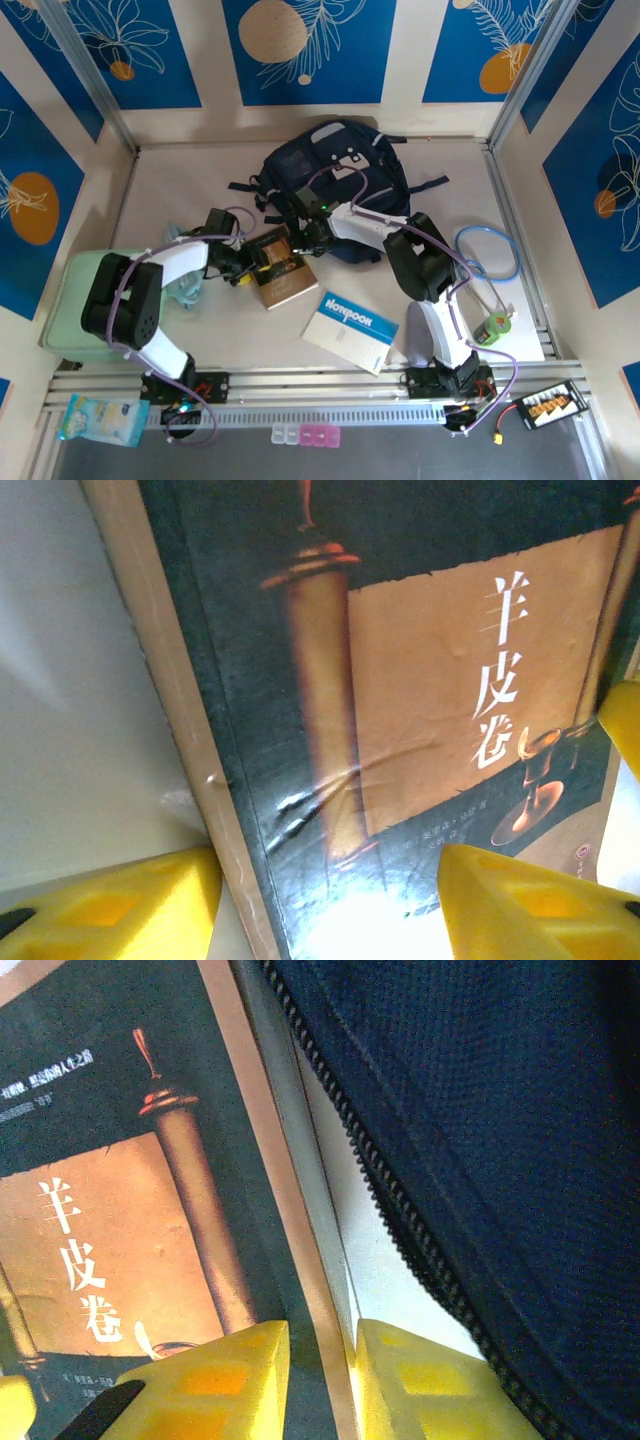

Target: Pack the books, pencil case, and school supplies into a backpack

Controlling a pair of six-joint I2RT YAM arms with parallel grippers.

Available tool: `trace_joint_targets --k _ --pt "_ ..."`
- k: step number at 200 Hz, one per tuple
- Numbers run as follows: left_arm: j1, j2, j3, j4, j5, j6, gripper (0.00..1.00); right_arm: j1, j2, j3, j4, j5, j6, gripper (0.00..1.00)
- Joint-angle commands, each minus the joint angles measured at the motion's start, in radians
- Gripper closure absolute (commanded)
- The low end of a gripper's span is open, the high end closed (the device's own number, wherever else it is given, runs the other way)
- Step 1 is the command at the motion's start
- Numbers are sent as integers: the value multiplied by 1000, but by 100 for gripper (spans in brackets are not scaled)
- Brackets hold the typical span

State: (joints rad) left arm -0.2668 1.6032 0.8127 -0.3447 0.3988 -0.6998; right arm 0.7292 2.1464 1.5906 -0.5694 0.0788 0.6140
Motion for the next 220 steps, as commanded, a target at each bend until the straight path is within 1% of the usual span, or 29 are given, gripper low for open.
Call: trace_joint_targets --k 1,16,42,57,74,98,118,135,150,166,180,207,220 --pt "-5 30 21 -28 25 19 35 1 53 -1 -68 11 12 75" --pt "-4 35 24 -27 24 19 34 -2 57 -7 -69 14 12 75" --pt "-5 38 38 12 89 3 35 -3 59 -20 -63 5 9 75" --pt "-5 28 36 76 159 -12 38 -5 62 -25 -58 -4 10 75" --pt "-5 8 41 114 213 -34 41 -10 63 -32 -54 -13 17 75" --pt "-5 -58 32 150 267 -65 47 -11 66 -40 -53 -20 25 76" --pt "-4 -129 -16 249 313 -126 49 -11 69 -45 -50 -31 26 76" --pt "-6 -155 -62 354 347 -191 50 -12 72 -47 -48 -45 31 76" --pt "-8 -145 -89 417 357 -228 52 -12 78 -50 -40 -53 36 76" --pt "-10 -119 -93 433 353 -237 56 -13 85 -49 -37 -55 42 77" --pt "-13 -98 -92 451 348 -243 57 -12 89 -53 -34 -57 45 77" --pt "-14 -67 -84 447 337 -234 58 -13 91 -53 -40 -64 48 76" --pt "-14 -56 -70 424 334 -215 62 -13 91 -49 -52 -58 49 77"
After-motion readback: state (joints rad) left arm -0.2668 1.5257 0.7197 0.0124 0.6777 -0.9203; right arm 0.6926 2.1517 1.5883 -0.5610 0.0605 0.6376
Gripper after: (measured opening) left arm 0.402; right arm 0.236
